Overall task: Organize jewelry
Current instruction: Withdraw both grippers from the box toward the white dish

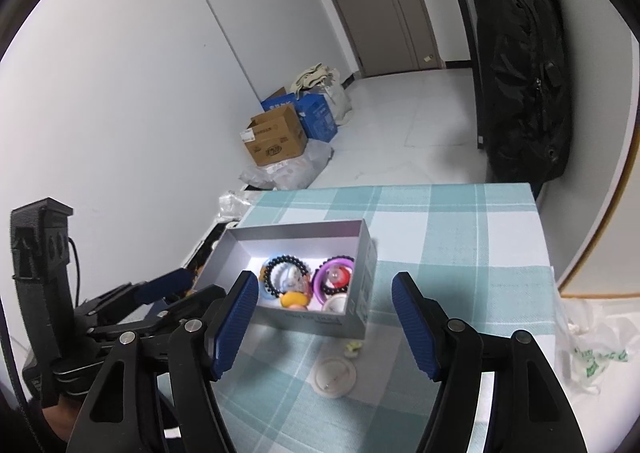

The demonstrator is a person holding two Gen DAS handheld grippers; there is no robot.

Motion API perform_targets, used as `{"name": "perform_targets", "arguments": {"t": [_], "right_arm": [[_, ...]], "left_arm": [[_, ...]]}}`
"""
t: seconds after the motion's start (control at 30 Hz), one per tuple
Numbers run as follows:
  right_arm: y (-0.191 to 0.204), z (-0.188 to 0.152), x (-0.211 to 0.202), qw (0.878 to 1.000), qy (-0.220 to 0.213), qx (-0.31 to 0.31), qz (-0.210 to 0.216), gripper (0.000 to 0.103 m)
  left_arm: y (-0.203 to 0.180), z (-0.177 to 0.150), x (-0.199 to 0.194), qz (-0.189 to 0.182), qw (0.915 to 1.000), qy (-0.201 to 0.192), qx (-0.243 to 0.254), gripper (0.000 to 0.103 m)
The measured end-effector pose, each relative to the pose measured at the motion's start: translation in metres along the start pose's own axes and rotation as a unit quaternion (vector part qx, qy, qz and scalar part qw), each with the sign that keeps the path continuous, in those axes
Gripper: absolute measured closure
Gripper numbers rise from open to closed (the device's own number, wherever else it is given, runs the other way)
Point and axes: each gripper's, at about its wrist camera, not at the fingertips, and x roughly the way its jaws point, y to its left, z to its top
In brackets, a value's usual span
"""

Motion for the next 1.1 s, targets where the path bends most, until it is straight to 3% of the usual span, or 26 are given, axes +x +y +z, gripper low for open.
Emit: {"name": "perform_targets", "arguments": {"t": [0.27, 0.37, 0.47, 0.6, 0.77, 0.93, 1.03, 1.1], "right_arm": [[-0.008, -0.007, -0.015, 0.999, 0.000, 0.008, -0.032, 0.023], [-0.014, -0.009, -0.025, 0.999, -0.010, 0.015, -0.042, 0.019], [-0.022, -0.010, -0.033, 0.998, -0.013, 0.020, -0.057, 0.017], [-0.036, -0.011, -0.040, 0.996, -0.012, 0.043, -0.075, 0.007], [-0.056, -0.016, -0.039, 0.994, 0.013, 0.082, -0.074, 0.006], [-0.064, -0.019, -0.039, 0.993, 0.025, 0.090, -0.073, 0.005], [-0.064, -0.021, -0.041, 0.993, 0.028, 0.086, -0.071, 0.003], [-0.063, -0.022, -0.042, 0.993, 0.030, 0.082, -0.073, 0.003]], "left_arm": [[-0.014, -0.013, 0.002, -0.019, 0.9996, 0.012, 0.014, 0.034], [-0.020, -0.021, 0.009, -0.034, 0.9986, 0.035, 0.018, 0.034], [-0.037, -0.030, 0.018, -0.058, 0.9948, 0.065, 0.054, 0.034], [-0.055, -0.041, 0.027, -0.037, 0.9918, 0.079, 0.093, 0.034], [-0.061, -0.052, 0.048, -0.030, 0.9876, 0.119, 0.098, 0.034], [-0.069, -0.055, 0.057, -0.024, 0.9851, 0.129, 0.111, 0.034], [-0.072, -0.055, 0.061, 0.010, 0.9842, 0.130, 0.119, 0.034], [-0.072, -0.057, 0.064, 0.009, 0.9837, 0.132, 0.122, 0.034]]}}
